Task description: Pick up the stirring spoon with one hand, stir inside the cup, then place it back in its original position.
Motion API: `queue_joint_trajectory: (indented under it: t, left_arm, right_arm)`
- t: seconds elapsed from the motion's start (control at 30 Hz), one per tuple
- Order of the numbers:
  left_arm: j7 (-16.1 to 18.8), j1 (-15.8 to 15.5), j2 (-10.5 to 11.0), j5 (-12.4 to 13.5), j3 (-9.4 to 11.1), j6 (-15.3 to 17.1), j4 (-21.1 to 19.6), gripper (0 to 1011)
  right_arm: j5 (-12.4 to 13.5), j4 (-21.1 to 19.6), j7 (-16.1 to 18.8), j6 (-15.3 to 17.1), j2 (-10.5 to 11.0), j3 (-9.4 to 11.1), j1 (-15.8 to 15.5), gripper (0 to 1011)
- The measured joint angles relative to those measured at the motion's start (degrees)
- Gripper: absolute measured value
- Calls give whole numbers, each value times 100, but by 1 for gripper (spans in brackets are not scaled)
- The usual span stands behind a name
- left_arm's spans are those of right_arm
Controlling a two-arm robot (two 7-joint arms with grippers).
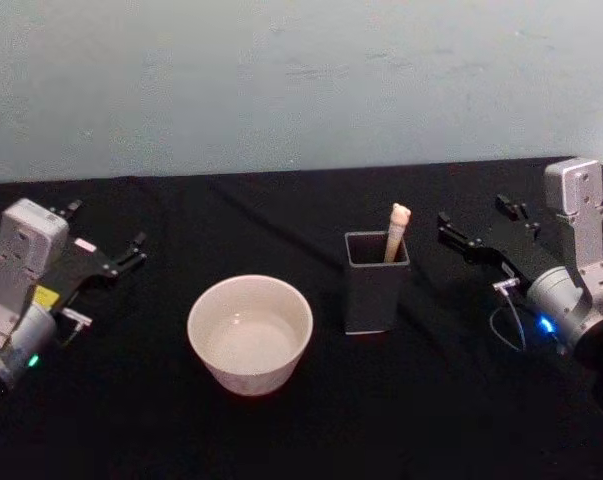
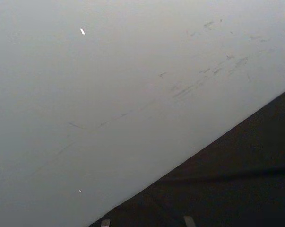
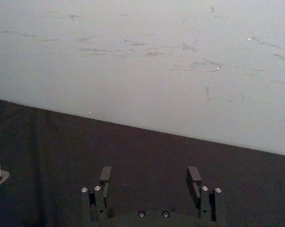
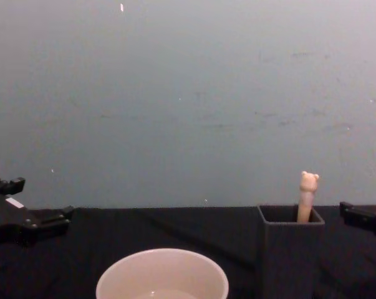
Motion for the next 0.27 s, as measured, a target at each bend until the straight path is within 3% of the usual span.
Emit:
queue_joint_trajectory:
  t: [0.27]
  left_arm:
    - [0, 0, 0, 0, 0, 0, 0, 1001]
  right_arm:
    - [5, -2, 0, 0, 0, 0, 0, 1002]
